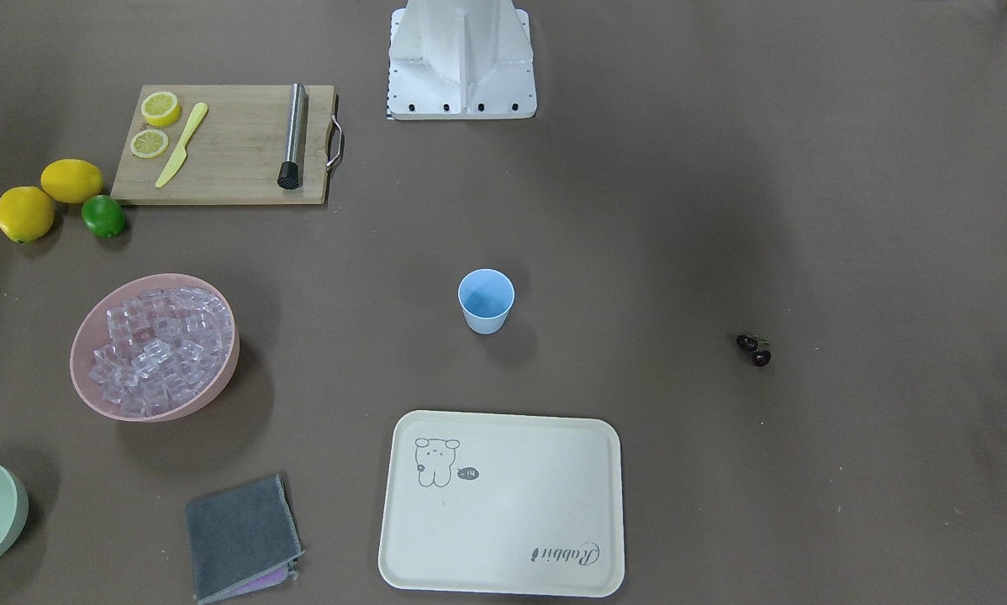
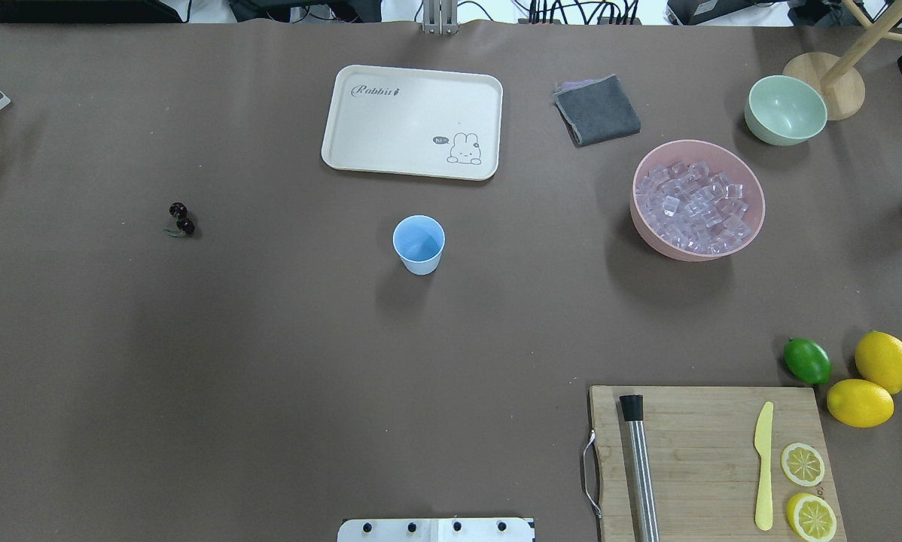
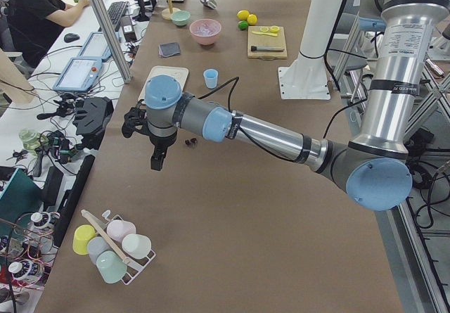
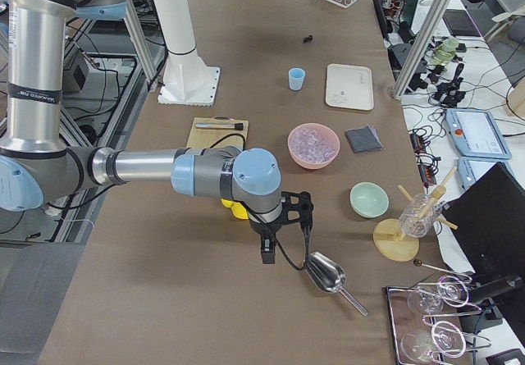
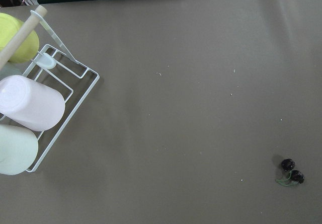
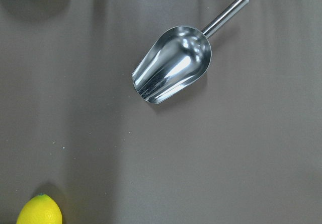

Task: Put ice and cherries in cup
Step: 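Move the right gripper toward the pink bowl of ice cubes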

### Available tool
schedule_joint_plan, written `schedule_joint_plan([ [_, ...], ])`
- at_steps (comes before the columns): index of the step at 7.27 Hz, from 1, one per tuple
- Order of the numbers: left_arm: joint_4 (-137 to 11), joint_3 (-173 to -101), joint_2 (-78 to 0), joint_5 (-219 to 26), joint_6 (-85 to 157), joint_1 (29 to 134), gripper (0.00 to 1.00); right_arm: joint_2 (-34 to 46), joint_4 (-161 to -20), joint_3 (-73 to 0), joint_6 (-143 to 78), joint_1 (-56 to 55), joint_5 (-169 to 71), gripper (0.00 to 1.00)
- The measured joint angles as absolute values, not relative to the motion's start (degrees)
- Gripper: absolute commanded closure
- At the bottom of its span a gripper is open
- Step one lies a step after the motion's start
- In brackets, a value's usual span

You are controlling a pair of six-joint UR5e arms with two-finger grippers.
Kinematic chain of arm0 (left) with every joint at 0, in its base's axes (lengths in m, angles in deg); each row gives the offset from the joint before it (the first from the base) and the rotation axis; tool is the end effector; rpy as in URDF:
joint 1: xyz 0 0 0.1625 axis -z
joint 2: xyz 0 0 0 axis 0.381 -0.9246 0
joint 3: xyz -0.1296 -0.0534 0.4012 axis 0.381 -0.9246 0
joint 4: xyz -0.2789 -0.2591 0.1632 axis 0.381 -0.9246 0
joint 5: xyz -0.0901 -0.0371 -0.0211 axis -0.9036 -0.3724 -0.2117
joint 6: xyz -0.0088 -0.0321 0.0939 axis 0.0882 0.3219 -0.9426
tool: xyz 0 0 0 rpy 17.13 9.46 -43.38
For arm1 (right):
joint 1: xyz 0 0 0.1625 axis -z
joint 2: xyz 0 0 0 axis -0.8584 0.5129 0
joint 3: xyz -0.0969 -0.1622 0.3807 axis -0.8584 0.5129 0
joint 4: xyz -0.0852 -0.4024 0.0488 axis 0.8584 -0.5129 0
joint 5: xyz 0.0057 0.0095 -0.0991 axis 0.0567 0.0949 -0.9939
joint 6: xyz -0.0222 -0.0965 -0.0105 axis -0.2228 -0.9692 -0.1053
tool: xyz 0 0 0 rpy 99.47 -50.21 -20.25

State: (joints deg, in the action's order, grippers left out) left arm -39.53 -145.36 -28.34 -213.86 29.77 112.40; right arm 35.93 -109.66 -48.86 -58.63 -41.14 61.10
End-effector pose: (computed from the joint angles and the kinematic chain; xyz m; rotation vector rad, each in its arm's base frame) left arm -0.0579 -0.5559 0.4841 0.2788 0.8708 0.0173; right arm 0.1388 -0.4007 0.6152 0.1267 -0.7449 0.0075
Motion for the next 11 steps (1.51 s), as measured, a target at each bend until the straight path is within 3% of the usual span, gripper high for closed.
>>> schedule_joint_plan([
  [8,-38.91,-143.68,-28.66,-213.43,31.69,112.4,0.02,35.13,-109.65,-49.09,-58.23,-40.13,61.58,0.0],
  [11,-38.98,-143.73,-28.71,-213.38,32.16,112.4,0.02,28.54,-109.65,-48.94,-56.63,-33.24,62.49,0.0],
])
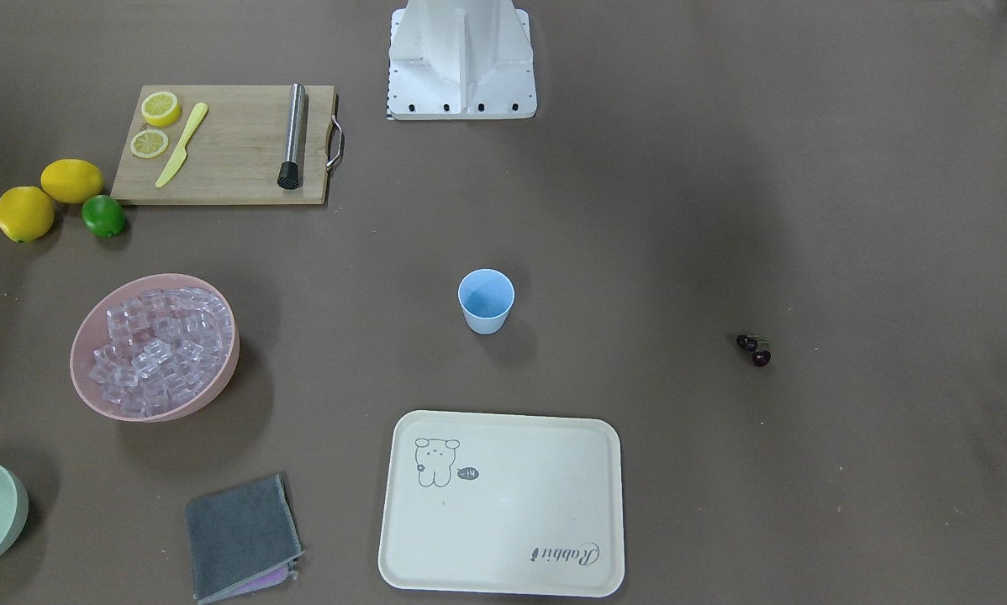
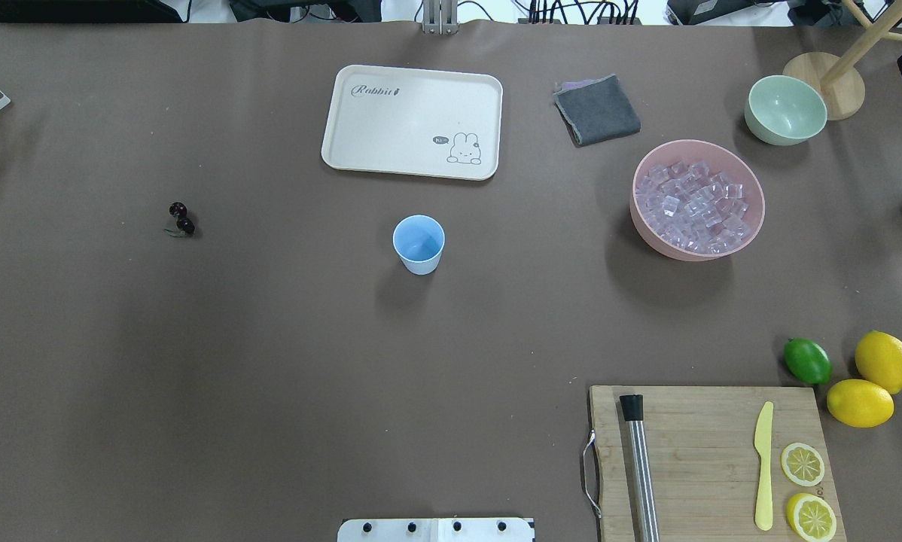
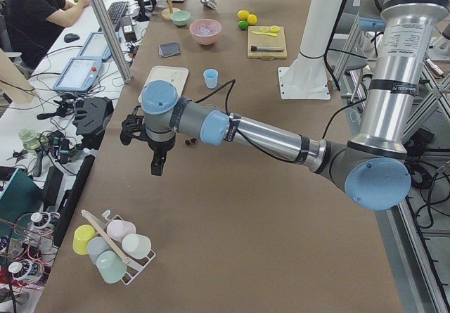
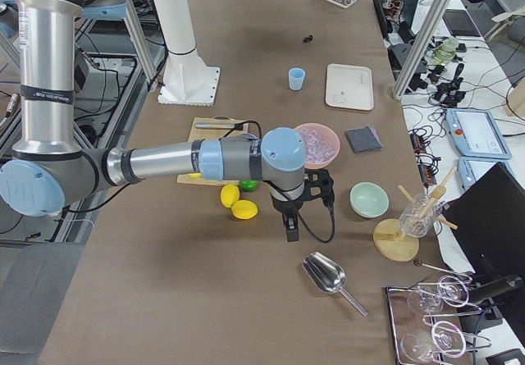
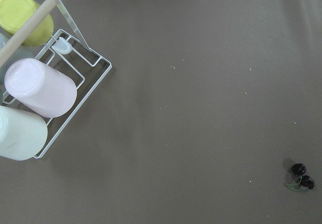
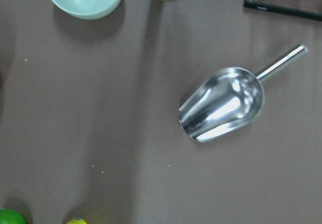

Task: Put ice and cherries in cup
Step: 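Move the right gripper toward the pink bowl of ice cubes, then lower the right gripper into the bowl and grasp an ice cube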

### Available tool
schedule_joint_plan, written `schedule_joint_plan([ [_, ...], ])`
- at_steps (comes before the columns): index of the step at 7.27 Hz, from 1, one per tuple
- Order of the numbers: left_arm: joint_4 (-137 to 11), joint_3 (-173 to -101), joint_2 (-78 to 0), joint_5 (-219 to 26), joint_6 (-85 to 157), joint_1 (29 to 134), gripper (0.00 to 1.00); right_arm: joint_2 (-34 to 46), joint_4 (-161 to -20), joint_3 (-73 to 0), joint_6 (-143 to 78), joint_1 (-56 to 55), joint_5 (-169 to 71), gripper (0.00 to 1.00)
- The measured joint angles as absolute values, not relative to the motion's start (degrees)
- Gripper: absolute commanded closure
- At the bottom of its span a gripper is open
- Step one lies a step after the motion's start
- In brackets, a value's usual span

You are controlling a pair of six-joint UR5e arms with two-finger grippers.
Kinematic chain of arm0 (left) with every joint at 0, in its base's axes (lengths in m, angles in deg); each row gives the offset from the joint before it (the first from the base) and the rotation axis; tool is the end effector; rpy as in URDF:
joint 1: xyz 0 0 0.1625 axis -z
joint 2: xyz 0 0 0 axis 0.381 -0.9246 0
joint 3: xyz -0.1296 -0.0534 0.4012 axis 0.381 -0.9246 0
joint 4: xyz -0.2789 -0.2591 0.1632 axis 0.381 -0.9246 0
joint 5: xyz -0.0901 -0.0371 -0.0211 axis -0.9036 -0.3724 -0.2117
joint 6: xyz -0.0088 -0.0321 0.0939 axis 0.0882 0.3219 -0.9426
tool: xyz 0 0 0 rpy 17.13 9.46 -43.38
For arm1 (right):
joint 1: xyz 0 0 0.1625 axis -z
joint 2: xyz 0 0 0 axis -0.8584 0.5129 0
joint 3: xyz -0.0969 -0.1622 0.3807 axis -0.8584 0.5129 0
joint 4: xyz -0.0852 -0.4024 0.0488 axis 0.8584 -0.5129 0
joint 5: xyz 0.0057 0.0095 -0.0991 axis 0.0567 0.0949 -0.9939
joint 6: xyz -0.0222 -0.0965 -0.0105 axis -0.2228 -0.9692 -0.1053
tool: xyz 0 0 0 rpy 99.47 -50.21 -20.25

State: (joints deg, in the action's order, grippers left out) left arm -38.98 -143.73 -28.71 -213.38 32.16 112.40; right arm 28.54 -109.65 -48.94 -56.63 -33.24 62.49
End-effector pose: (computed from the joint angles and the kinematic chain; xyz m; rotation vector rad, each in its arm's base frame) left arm -0.0585 -0.5605 0.4961 0.2322 0.8673 -0.0369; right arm 0.0829 -0.4705 0.5552 0.1876 -0.7656 -0.1409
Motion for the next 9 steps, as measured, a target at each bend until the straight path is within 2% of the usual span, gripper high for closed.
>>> schedule_joint_plan([
  [3,-39.02,-143.95,-28.65,-213.71,32.21,112.39,0.02,14.48,-109.47,-49.0,-36.2,-15.36,58.09,0.01],
  [4,-39.11,-144.01,-28.58,-213.78,32.2,112.4,0.02,11.41,-108.83,-48.89,-30.02,-9.78,55.9,0.05],
  [6,-39.25,-144.34,-28.48,-213.87,32.18,112.4,0.02,9.45,-101.57,-45.23,-24.98,-1.31,51.9,0.08],
  [9,-39.28,-145.17,-28.34,-213.99,32.13,112.4,0.02,8.05,-93.4,-39.39,-26.61,2.35,50.91,0.1],
])
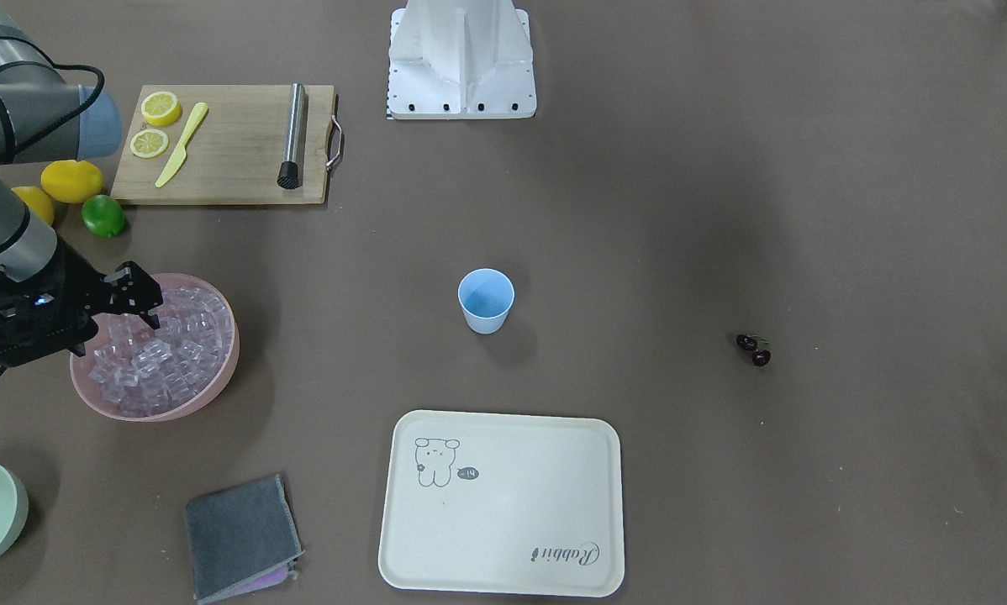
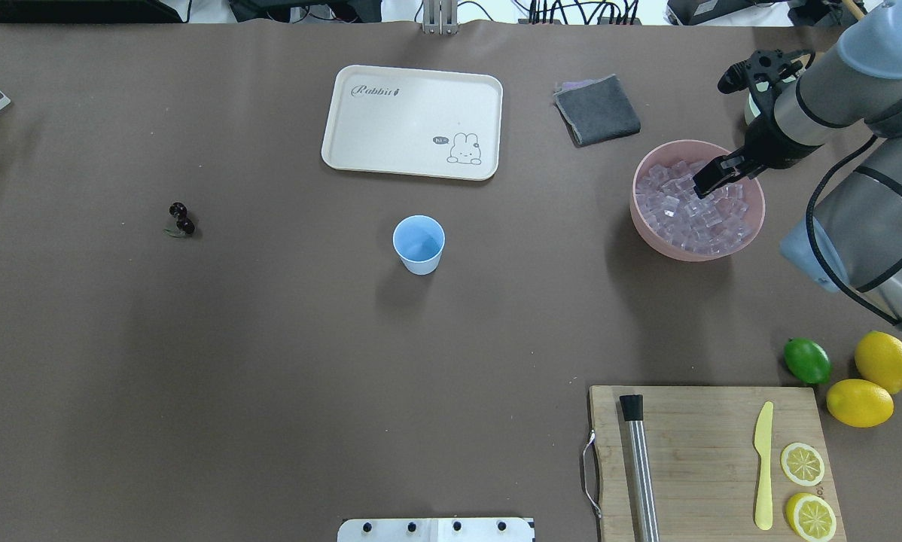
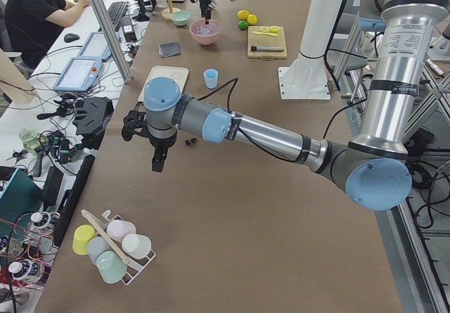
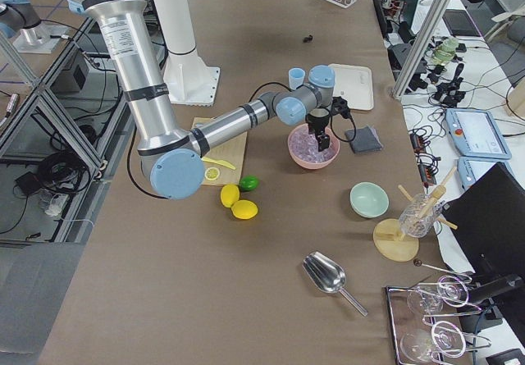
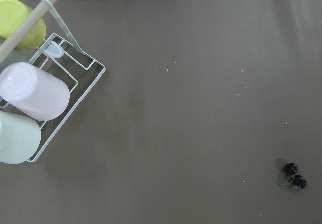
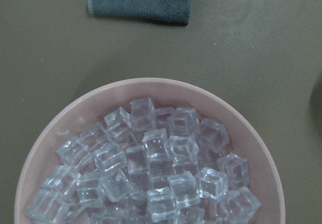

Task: Put ice and cherries in cup
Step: 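Lower the right gripper into the bowl and grasp an ice cube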

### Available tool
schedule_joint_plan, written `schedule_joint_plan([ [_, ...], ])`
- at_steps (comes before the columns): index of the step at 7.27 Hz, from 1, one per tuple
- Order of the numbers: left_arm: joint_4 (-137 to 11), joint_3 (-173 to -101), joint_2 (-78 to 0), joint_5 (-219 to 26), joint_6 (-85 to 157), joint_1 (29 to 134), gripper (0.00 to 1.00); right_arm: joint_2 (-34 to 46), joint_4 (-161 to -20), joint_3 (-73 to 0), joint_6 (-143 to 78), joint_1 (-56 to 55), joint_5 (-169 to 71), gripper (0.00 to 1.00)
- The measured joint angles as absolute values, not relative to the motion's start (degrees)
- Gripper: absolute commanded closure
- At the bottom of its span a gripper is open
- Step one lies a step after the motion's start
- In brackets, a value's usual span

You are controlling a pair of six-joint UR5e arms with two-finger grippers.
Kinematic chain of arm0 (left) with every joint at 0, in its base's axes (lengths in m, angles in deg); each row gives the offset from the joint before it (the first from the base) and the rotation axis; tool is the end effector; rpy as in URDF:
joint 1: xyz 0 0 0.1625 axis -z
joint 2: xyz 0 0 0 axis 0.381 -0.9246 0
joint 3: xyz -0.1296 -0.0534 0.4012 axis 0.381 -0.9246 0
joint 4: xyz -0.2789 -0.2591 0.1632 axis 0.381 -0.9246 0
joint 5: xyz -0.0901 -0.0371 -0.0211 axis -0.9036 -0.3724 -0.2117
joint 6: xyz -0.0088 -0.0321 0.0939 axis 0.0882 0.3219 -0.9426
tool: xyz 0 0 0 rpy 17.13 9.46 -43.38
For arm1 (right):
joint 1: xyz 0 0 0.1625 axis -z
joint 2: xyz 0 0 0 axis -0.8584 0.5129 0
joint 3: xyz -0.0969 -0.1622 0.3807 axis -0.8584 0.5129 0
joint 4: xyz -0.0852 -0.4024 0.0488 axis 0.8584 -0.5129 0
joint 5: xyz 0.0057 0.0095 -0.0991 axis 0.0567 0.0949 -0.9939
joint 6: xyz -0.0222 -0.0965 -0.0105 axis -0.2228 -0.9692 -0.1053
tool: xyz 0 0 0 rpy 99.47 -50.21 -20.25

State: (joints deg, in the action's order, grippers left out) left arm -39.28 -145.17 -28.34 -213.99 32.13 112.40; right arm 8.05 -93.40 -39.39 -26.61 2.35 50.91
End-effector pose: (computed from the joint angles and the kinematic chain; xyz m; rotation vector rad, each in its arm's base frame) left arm -0.0578 -0.5560 0.4861 0.2533 0.8784 -0.0239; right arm -0.2740 -0.5627 0.4179 0.2566 -0.7693 -0.3570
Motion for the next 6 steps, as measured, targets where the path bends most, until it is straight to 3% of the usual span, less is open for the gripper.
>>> schedule_joint_plan([
  [6,-39.2,-146.06,-28.12,-214.0,32.13,112.58,0.02,3.61,-92.87,-32.39,-35.61,2.93,51.9,0.17],
])
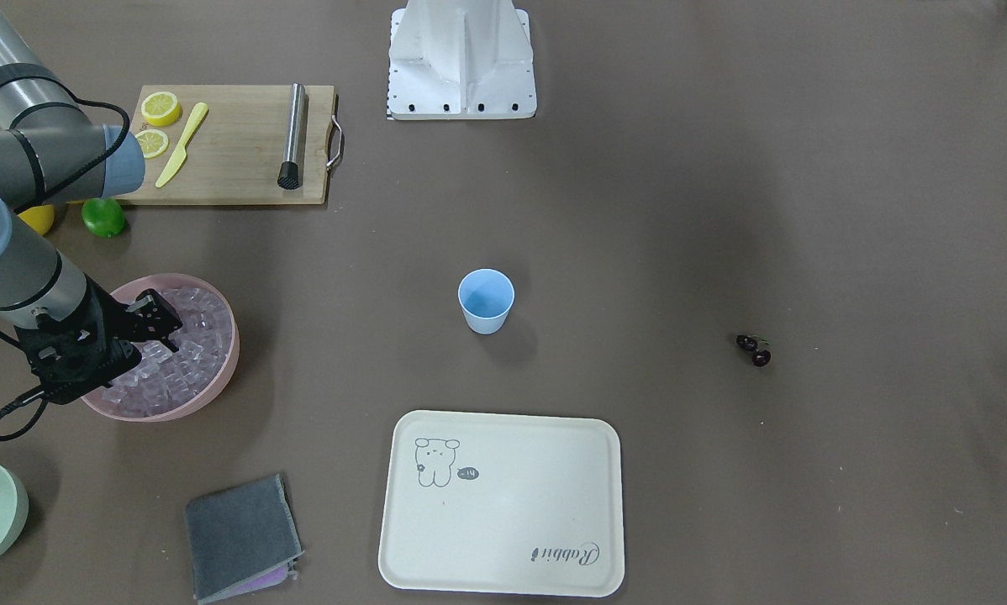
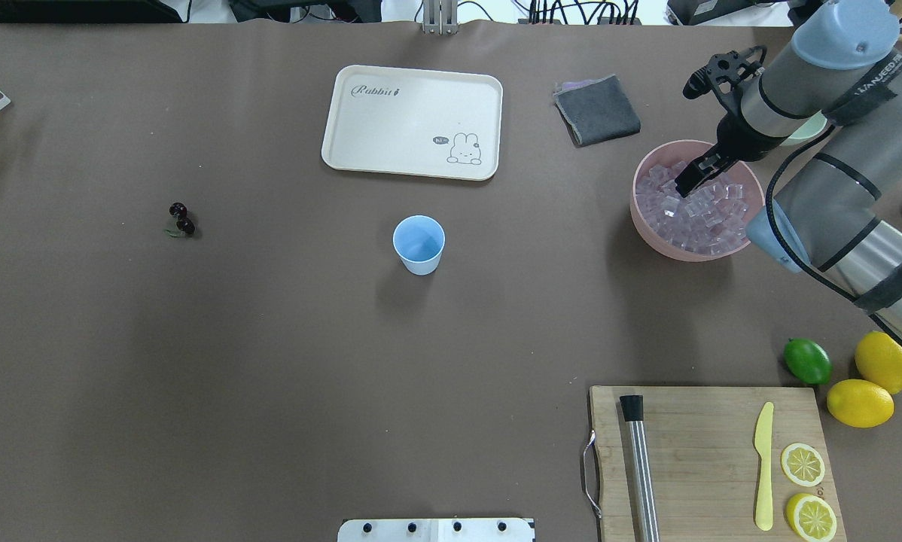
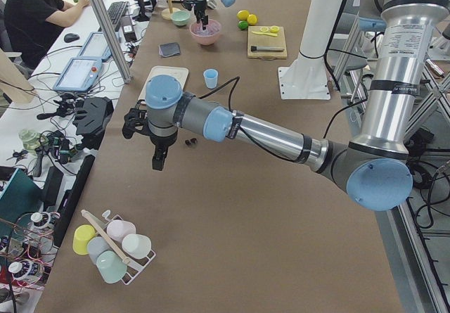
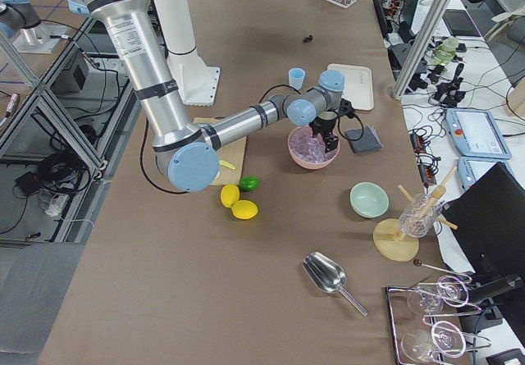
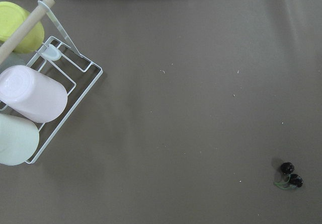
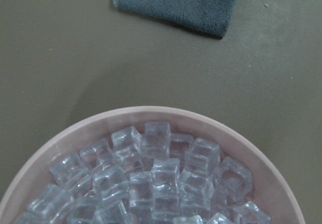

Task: Put ice and cherries in cup
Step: 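Lower the right gripper into the bowl and grasp an ice cube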

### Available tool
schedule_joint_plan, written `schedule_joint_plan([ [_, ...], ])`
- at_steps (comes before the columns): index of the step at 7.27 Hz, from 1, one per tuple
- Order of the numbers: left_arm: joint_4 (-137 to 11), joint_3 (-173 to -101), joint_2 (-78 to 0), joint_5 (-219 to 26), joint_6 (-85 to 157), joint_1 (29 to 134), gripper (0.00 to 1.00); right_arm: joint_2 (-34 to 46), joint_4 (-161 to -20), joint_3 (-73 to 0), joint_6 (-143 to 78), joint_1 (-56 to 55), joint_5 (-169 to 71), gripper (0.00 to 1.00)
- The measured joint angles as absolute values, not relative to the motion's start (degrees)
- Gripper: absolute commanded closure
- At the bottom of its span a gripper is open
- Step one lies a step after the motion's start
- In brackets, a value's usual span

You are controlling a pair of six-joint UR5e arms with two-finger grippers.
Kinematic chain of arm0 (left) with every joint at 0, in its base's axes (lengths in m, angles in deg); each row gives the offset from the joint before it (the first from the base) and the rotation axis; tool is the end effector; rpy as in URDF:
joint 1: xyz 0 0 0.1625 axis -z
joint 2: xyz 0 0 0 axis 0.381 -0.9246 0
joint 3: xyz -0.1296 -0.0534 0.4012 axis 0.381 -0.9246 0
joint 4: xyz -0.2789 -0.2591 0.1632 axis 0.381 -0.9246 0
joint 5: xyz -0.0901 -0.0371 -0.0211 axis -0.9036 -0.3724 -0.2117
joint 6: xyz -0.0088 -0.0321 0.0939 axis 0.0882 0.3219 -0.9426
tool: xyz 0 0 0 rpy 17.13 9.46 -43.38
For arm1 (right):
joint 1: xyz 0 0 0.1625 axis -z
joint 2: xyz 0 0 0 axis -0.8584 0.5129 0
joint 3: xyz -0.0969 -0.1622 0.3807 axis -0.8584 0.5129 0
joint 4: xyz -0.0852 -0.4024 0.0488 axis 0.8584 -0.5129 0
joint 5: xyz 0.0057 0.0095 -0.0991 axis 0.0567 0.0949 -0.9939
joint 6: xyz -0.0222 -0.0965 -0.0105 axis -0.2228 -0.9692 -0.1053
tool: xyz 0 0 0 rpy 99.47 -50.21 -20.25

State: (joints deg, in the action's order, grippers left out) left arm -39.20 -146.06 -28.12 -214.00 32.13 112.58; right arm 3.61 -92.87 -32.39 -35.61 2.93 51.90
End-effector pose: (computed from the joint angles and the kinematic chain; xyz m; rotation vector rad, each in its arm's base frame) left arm -0.0595 -0.5530 0.4808 0.2642 0.8785 -0.0223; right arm -0.3013 -0.5895 0.4262 0.2739 -0.7561 -0.5101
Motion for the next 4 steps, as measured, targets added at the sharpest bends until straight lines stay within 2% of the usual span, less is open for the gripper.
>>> schedule_joint_plan([
  [4,-39.1,-146.47,-28.06,-214.0,32.13,112.63,0.02,4.22,-92.72,-32.33,-35.98,2.92,53.75,0.17],
])
